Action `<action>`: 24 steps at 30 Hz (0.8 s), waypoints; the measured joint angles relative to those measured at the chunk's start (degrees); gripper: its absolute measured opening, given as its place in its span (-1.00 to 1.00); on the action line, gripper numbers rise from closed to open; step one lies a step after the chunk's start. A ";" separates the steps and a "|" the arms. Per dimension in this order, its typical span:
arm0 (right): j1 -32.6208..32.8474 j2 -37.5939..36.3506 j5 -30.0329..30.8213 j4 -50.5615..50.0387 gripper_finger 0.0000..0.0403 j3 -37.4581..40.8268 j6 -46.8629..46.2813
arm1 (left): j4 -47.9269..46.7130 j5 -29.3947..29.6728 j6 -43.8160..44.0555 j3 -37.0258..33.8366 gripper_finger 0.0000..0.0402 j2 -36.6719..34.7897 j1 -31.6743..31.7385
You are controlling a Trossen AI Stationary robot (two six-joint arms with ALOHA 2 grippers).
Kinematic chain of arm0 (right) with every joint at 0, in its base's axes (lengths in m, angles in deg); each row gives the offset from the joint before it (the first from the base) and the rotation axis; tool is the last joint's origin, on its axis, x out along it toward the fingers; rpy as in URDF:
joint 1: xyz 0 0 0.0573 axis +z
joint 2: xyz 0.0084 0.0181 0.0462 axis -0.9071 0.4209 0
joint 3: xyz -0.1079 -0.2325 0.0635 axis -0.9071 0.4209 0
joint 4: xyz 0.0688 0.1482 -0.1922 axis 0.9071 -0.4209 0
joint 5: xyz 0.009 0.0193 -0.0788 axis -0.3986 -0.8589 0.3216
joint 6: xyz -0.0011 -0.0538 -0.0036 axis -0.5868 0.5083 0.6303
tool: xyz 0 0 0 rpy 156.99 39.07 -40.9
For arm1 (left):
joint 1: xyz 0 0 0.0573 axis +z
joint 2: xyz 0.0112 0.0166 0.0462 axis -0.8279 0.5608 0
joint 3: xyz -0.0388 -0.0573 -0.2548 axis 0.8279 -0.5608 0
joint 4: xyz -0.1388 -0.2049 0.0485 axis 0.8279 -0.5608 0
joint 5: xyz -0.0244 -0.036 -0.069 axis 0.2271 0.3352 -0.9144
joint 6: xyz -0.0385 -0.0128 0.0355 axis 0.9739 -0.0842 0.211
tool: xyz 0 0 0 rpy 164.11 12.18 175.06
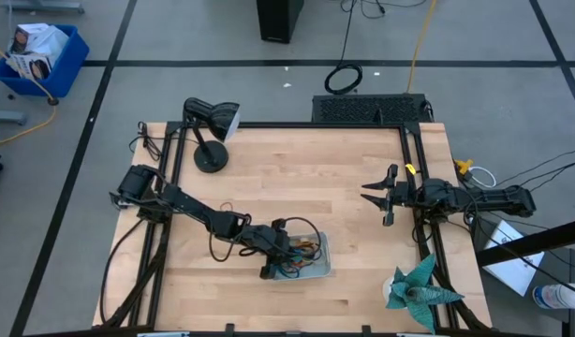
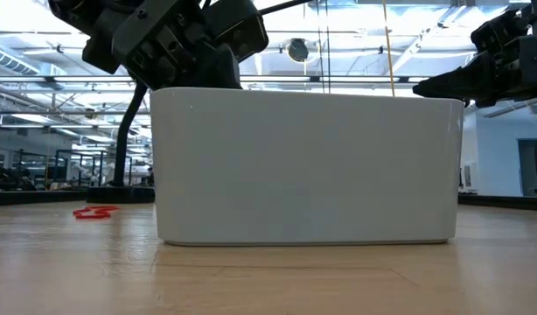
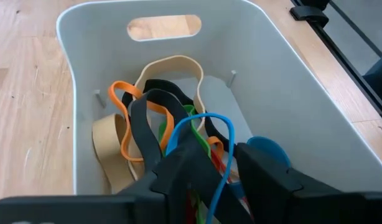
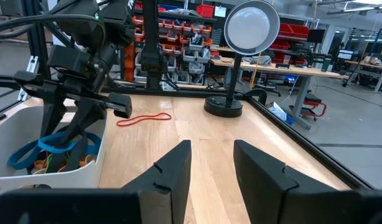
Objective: Pick and place rubber bands into bin
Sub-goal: Put the red rubber band into the gray bin
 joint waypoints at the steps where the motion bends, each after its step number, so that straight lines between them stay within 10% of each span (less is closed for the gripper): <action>1: 0.00 0.00 0.00 0.00 -0.42 0.00 0.00 | 0.00 0.00 0.01 0.00 -0.28 0.00 0.00; 24: 0.00 0.00 0.00 -0.02 -0.42 0.00 0.00 | -4.19 -1.11 -0.70 0.02 -0.23 -21.72 1.07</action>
